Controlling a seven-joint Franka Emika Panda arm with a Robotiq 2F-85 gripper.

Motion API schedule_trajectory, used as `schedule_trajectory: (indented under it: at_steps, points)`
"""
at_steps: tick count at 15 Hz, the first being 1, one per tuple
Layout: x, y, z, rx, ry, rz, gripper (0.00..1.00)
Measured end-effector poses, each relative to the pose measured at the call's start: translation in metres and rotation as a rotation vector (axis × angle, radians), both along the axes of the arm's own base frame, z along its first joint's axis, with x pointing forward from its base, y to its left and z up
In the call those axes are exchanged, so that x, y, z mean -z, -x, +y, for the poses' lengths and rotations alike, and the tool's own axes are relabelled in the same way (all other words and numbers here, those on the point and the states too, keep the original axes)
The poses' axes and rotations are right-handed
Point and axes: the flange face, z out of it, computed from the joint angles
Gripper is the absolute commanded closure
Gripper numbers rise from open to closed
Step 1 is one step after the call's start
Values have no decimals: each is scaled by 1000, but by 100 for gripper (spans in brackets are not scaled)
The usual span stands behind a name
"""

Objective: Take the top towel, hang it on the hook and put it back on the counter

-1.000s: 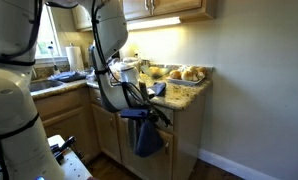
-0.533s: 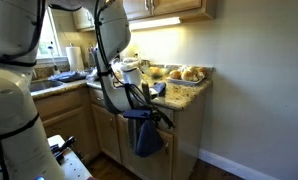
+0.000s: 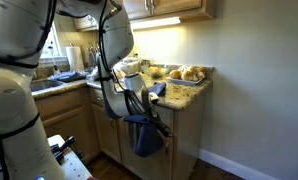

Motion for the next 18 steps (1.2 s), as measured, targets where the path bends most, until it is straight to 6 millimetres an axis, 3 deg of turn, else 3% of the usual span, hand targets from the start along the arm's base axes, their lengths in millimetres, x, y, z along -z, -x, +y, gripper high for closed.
schedule_trajectory:
  at_steps: [6, 14, 18]
  points:
    - [13, -13, 22, -19, -23, -7, 0]
    - [14, -14, 21, -10, -23, -7, 0]
    - [17, -22, 31, -7, -29, -16, 0]
